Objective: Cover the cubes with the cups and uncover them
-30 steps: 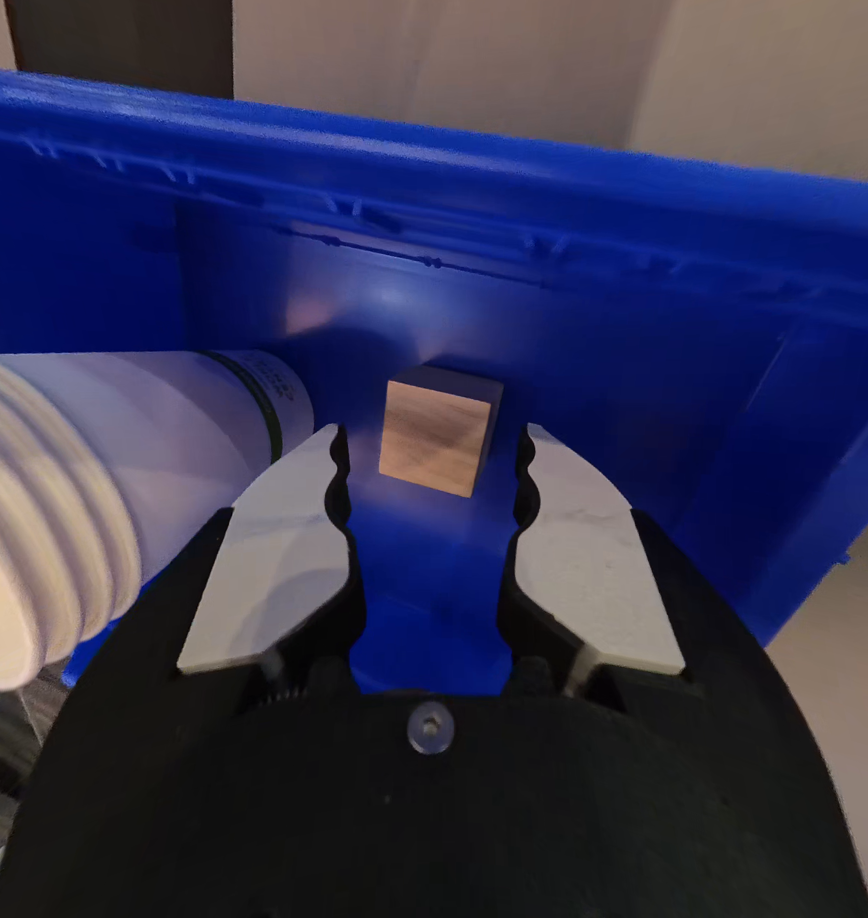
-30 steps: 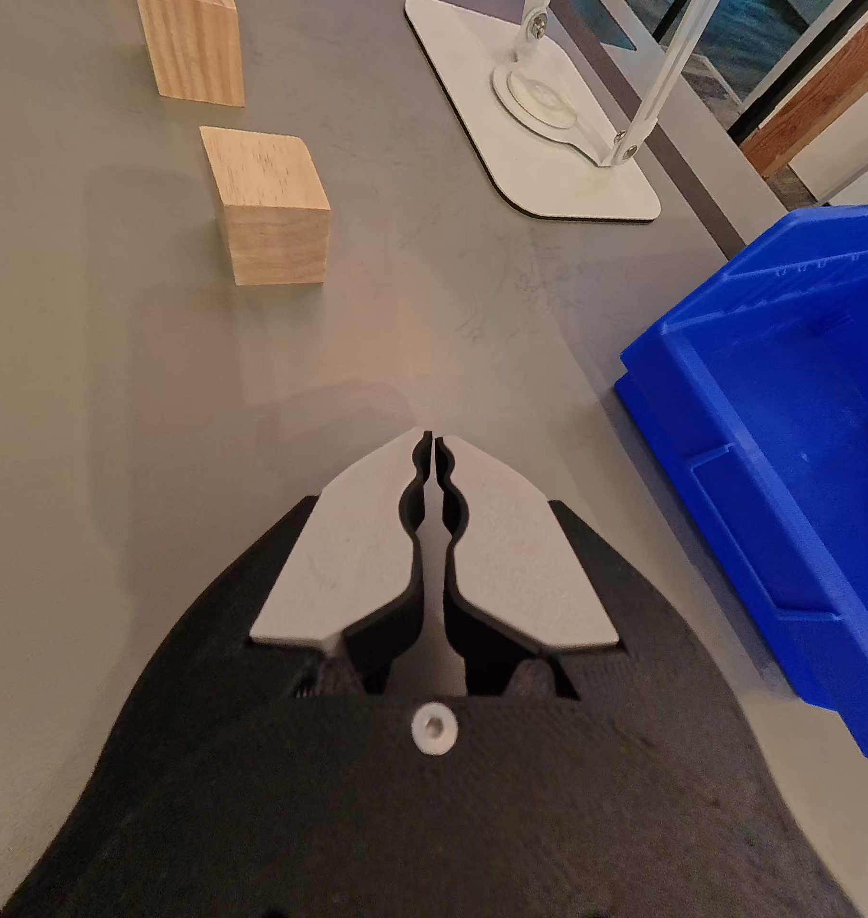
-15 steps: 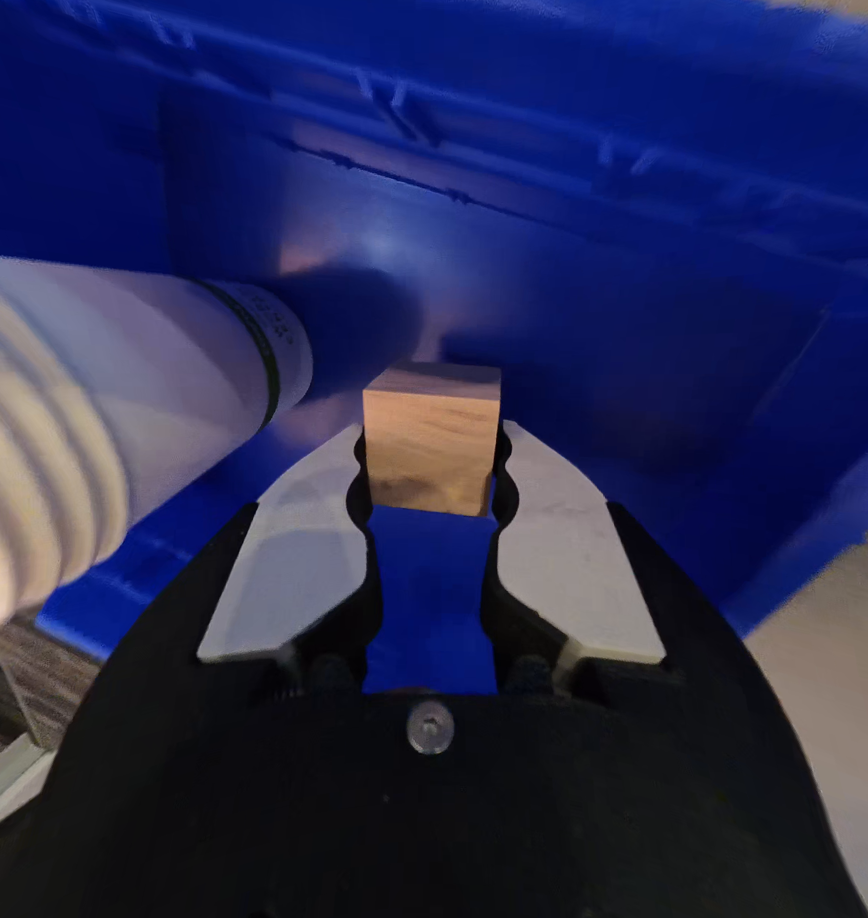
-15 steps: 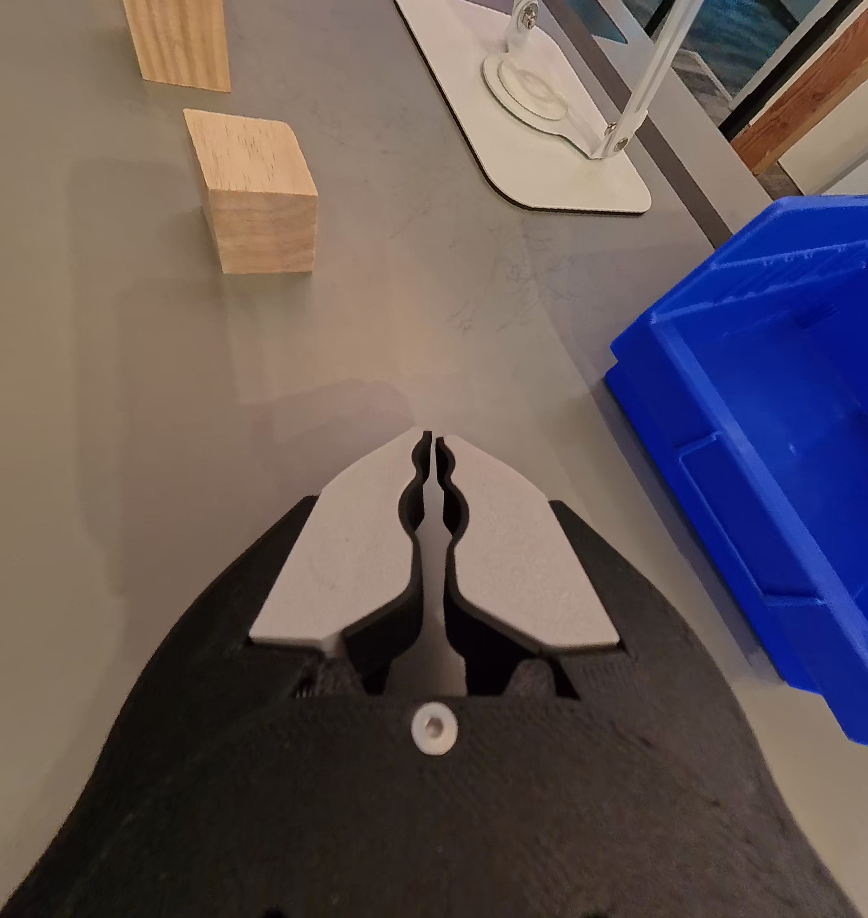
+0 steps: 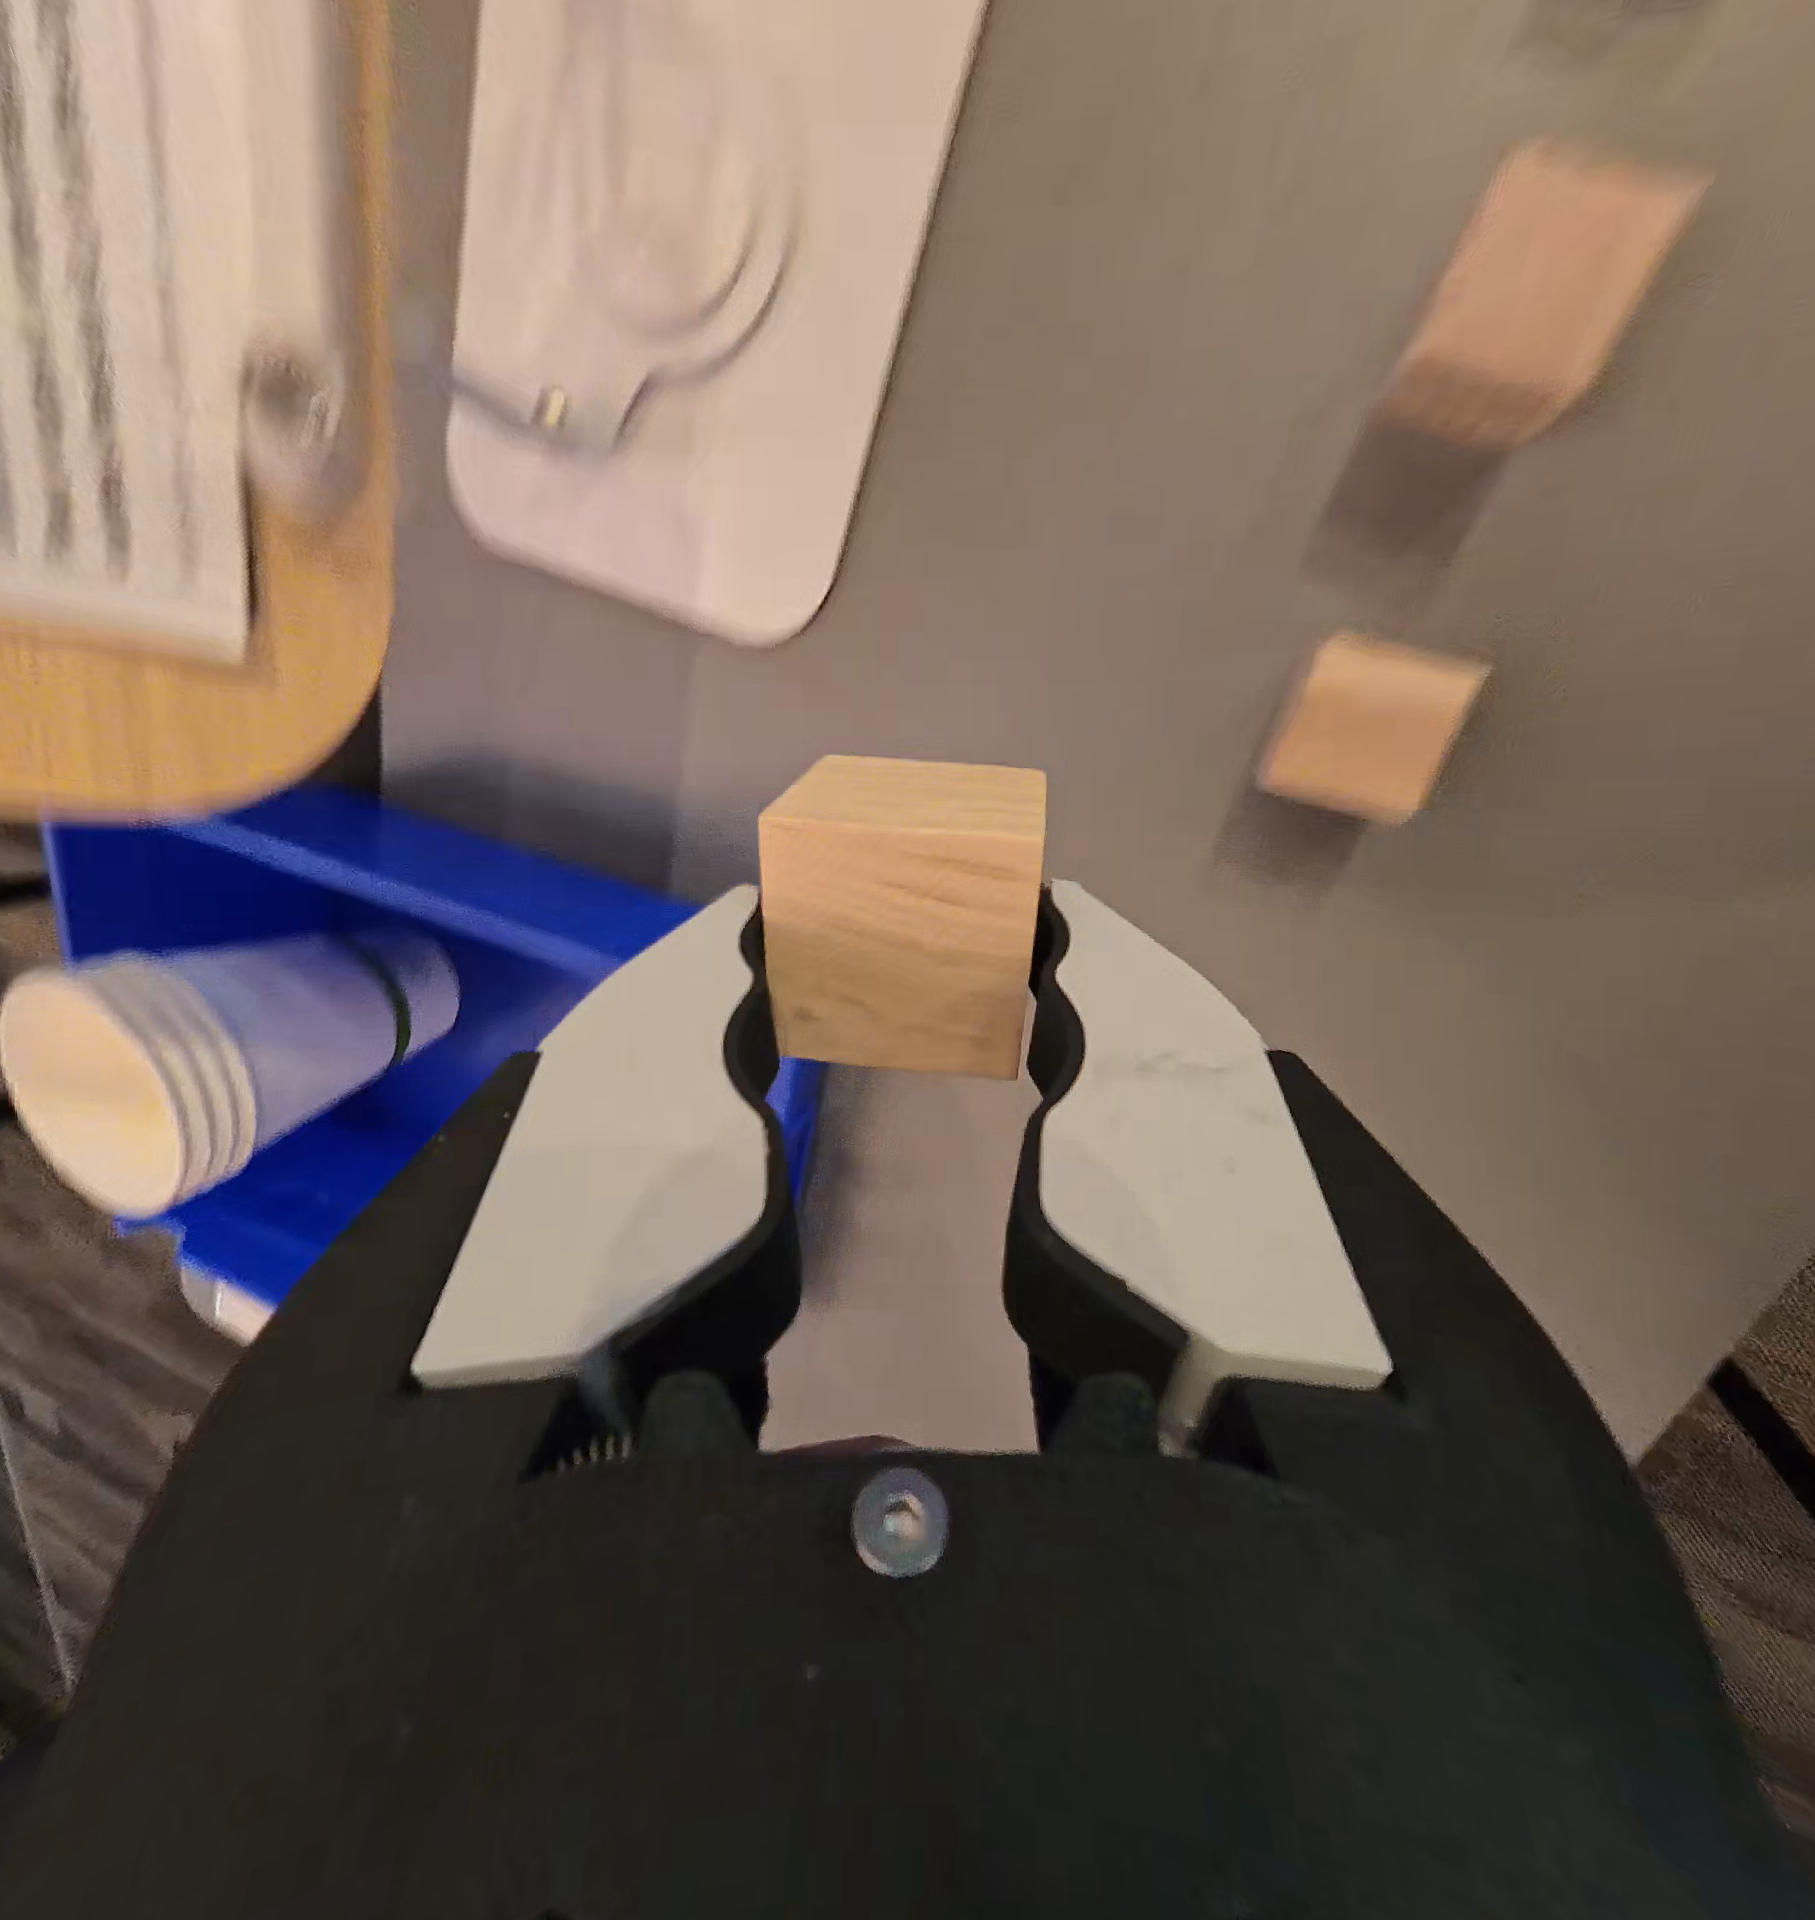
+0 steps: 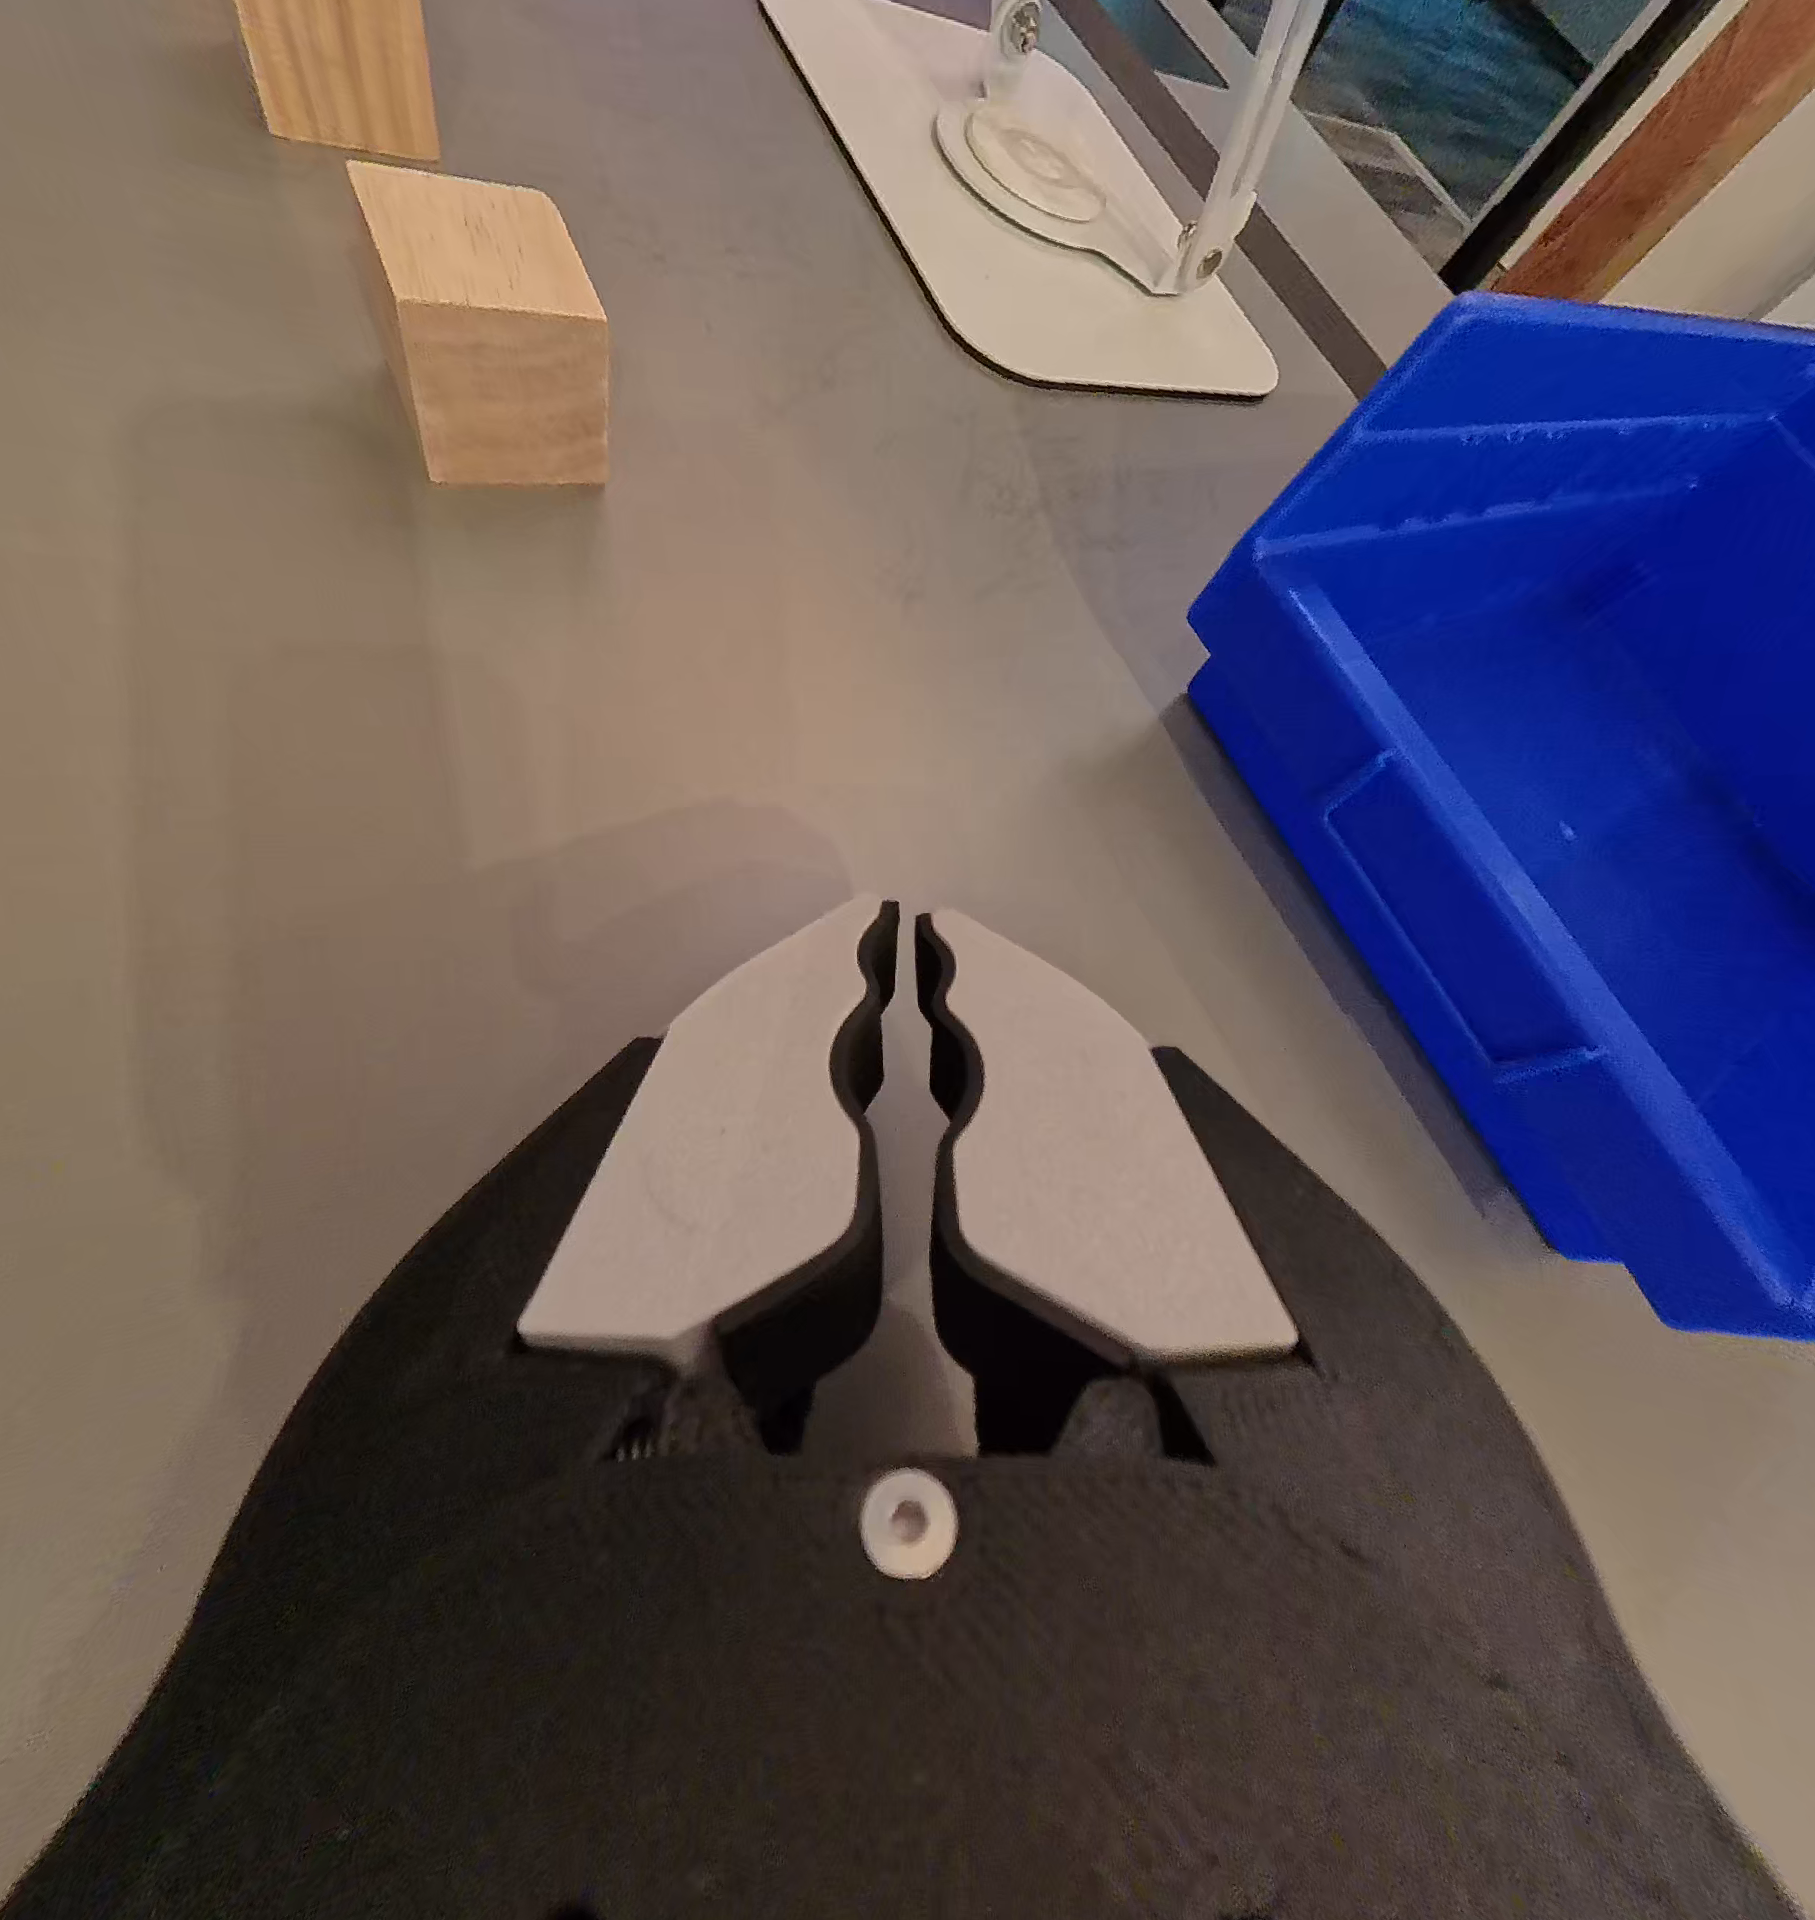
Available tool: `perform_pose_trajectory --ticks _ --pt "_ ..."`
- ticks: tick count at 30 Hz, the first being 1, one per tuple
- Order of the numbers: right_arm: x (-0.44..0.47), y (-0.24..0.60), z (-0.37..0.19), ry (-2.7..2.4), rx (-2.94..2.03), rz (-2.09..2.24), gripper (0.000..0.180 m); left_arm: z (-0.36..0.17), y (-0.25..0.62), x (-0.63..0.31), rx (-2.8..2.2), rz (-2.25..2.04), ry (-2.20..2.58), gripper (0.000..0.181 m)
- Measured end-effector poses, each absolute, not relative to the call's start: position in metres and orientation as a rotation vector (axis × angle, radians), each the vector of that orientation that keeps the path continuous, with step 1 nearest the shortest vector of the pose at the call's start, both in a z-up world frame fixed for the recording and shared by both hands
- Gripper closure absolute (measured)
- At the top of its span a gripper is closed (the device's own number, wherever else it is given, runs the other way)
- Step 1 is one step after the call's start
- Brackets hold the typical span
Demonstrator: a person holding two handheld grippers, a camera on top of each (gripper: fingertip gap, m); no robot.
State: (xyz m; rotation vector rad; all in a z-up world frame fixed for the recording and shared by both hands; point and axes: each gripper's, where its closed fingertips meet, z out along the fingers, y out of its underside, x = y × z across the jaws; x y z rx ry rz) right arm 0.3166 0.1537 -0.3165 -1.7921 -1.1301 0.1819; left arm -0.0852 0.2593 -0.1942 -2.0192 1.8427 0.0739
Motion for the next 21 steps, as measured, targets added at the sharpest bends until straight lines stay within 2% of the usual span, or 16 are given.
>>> perform_pose_trajectory --ticks 1,12,21 --pt "0.318 0.153 -0.316 -1.125 -1.791 0.183 0.176 -0.195 0.246 -0.063 -1.999 0.040 1.866 0.135" --pt "0.334 0.155 -0.310 -1.059 -1.793 0.187 0.177 -0.246 0.160 0.167 -1.847 -0.122 2.174 0.135" --pt "0.351 0.157 -0.304 -0.994 -1.794 0.202 0.177 -0.310 0.135 0.257 -1.912 -0.120 2.279 0.135"
